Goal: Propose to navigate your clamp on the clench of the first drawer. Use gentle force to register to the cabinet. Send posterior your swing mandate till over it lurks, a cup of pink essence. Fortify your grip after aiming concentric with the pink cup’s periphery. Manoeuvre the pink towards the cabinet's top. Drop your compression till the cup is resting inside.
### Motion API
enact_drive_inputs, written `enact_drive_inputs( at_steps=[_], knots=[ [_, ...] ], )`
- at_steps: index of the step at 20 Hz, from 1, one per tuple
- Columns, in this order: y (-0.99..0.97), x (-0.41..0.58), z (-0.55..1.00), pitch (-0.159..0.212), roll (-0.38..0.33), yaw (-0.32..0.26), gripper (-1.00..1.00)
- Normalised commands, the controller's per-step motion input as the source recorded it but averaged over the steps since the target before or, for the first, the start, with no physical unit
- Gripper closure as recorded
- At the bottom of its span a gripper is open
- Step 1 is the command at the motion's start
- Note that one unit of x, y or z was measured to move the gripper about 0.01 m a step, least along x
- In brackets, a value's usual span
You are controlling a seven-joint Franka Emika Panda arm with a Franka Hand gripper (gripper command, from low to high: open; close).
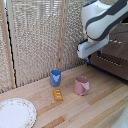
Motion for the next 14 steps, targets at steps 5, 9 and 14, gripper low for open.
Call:
enact_drive_inputs(
  at_steps=[5, 9, 14],
  knots=[
    [0.06, 0.000, -0.31, -0.213, 0.266, -0.106, -1.00],
    [-0.01, 0.034, -0.40, -0.166, 0.199, -0.078, -1.00],
    [-0.10, 0.123, -0.36, -0.048, 0.054, -0.070, -1.00]
  ],
)
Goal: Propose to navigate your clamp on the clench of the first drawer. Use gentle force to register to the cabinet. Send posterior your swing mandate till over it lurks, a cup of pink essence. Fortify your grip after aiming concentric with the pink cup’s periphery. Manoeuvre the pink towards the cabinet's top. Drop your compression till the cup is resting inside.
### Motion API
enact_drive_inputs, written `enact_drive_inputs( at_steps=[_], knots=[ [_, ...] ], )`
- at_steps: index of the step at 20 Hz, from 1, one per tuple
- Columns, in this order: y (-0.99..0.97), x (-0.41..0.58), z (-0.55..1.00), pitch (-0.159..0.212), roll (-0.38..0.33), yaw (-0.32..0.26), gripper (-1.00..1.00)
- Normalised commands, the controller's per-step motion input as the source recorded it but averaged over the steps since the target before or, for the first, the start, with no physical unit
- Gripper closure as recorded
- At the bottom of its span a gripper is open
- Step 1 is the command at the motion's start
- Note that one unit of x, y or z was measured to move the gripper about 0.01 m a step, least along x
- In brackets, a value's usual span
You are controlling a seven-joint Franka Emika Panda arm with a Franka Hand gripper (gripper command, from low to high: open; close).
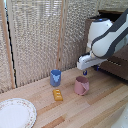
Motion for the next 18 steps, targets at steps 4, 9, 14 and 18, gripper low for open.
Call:
enact_drive_inputs(
  at_steps=[4, 9, 14, 18],
  knots=[
    [-0.15, 0.174, -0.34, -0.055, 0.019, -0.061, -1.00],
    [-0.18, 0.093, -0.37, -0.061, 0.058, -0.075, -1.00],
    [-0.25, 0.000, -0.39, -0.063, 0.087, -0.183, -1.00],
    [-0.12, 0.000, -0.25, -0.003, 0.071, -0.203, 1.00]
  ],
)
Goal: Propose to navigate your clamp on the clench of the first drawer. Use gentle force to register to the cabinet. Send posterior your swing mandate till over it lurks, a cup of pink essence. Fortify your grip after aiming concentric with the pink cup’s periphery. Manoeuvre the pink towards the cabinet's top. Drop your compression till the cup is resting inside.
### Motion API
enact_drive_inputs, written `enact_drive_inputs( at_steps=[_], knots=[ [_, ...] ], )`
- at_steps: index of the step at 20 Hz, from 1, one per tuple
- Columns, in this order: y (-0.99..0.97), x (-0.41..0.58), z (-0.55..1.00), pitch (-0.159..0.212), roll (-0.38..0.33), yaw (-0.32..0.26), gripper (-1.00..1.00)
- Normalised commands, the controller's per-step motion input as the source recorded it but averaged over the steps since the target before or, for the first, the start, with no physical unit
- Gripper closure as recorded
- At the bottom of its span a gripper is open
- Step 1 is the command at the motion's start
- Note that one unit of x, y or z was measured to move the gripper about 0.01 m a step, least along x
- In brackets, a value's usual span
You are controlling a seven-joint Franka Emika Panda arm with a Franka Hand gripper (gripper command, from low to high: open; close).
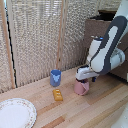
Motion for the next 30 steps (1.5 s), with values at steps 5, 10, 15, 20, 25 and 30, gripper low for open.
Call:
enact_drive_inputs(
  at_steps=[5, 10, 15, 20, 25, 30],
  knots=[
    [0.00, 0.000, -0.12, 0.030, 0.009, -0.193, 1.00],
    [0.00, -0.001, -0.02, 0.012, 0.000, -0.016, 1.00],
    [0.07, 0.009, 0.02, 0.000, -0.002, -0.006, 1.00],
    [0.33, 0.000, 0.04, 0.050, -0.060, -0.088, 1.00],
    [0.47, 0.201, 0.09, 0.075, -0.036, -0.135, 1.00],
    [0.39, 0.367, 0.30, 0.131, 0.001, -0.120, 1.00]
  ],
)
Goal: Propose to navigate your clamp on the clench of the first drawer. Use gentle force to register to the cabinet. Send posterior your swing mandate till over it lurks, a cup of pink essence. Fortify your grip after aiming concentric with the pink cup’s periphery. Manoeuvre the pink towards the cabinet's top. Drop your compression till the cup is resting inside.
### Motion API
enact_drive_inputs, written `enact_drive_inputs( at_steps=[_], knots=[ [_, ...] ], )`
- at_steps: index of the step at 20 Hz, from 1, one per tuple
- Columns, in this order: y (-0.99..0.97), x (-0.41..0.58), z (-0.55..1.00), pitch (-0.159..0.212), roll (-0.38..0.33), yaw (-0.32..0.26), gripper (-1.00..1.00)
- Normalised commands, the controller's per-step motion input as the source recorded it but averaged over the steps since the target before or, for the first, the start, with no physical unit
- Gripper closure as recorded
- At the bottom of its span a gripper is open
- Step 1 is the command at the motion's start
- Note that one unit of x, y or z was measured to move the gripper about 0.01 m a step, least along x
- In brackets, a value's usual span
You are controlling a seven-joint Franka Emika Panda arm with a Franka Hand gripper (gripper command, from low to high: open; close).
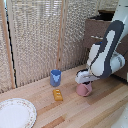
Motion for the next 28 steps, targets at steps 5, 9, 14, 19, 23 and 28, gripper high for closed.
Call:
enact_drive_inputs(
  at_steps=[5, 9, 14, 19, 23, 28],
  knots=[
    [0.39, 0.424, 0.53, 0.112, 0.009, -0.118, 1.00],
    [0.36, 0.469, 0.84, 0.085, 0.004, -0.118, 1.00],
    [0.31, 0.507, 0.94, 0.057, 0.000, -0.139, 1.00],
    [0.25, 0.517, 0.94, 0.067, 0.000, -0.144, 1.00],
    [0.13, 0.532, 0.83, 0.105, 0.000, -0.154, 1.00],
    [0.14, 0.603, 0.83, 0.082, 0.000, -0.152, 1.00]
  ],
)
